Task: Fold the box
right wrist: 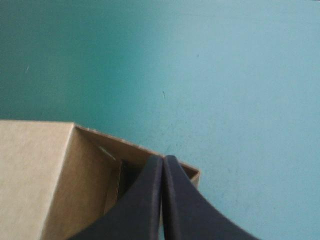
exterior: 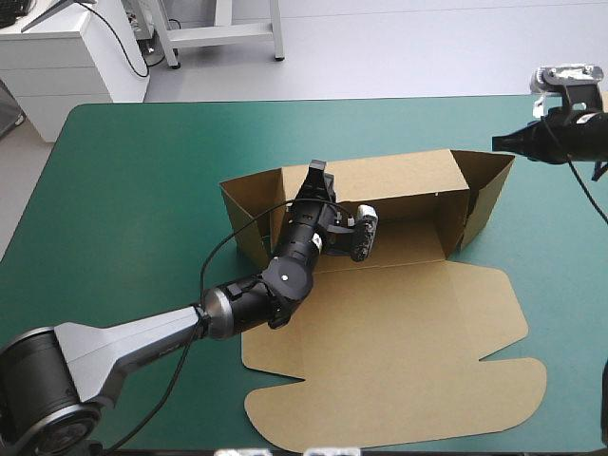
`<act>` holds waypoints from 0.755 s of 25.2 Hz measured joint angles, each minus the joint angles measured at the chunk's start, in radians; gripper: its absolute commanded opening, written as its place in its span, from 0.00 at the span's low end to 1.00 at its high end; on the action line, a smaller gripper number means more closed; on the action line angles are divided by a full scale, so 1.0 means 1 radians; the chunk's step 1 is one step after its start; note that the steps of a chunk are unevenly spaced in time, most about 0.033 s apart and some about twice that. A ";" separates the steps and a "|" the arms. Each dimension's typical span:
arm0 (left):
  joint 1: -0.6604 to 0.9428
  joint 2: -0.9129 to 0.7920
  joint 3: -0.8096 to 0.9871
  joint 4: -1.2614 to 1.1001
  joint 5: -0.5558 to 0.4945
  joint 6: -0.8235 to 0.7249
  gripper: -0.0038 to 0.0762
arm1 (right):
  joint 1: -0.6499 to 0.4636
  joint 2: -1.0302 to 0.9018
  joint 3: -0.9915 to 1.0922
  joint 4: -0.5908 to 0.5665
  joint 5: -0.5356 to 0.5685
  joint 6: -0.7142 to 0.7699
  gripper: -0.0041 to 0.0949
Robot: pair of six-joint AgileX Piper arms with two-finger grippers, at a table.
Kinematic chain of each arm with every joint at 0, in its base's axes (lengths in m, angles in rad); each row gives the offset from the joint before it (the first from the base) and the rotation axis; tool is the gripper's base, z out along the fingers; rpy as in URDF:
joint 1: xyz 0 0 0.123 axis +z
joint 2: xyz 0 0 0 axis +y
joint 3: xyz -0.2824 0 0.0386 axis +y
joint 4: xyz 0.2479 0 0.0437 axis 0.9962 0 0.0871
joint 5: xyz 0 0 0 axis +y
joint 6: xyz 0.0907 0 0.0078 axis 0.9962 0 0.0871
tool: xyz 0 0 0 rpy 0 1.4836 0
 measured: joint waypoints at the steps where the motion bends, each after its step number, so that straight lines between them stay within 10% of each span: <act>1: 0.000 0.000 0.000 0.000 0.000 0.000 0.04 | 0.002 0.049 -0.041 0.012 0.005 0.000 0.02; 19: -0.001 0.000 0.001 0.002 0.015 -0.111 0.04 | 0.103 0.314 -0.196 -0.088 0.193 0.042 0.02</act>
